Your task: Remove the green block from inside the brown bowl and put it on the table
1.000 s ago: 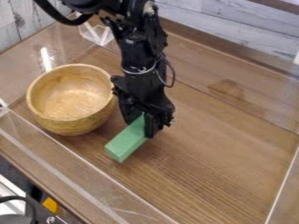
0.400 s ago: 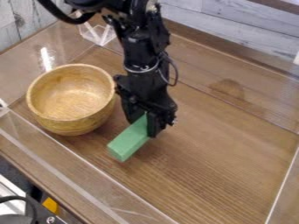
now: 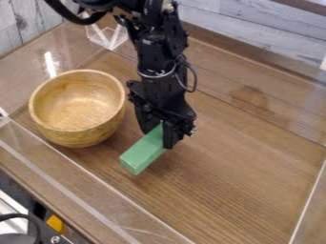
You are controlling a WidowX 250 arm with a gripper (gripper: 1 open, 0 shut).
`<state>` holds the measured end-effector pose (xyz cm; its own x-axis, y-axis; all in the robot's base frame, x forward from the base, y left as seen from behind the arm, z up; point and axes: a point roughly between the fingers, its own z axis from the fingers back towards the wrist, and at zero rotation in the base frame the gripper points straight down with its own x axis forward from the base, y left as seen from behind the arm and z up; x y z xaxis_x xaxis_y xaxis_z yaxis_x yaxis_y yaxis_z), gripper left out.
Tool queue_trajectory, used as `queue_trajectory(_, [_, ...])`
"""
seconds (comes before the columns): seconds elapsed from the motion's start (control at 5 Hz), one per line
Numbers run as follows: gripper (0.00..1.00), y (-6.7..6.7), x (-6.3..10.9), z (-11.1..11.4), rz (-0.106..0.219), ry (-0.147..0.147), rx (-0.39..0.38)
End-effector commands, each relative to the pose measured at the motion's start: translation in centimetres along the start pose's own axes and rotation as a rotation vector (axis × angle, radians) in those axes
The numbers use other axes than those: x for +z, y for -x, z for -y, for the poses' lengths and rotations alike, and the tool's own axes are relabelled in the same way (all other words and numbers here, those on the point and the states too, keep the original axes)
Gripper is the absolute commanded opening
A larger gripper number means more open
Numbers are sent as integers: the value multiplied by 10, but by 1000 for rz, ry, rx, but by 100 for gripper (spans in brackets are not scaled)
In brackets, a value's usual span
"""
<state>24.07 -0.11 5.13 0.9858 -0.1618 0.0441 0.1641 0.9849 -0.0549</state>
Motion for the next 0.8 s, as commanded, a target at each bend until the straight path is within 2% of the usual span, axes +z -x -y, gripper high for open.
queue_trajectory(0.0, [0, -11, 11, 2, 47, -5, -15])
queue_trajectory(0.6, [0, -14, 11, 5, 47, -3, -37])
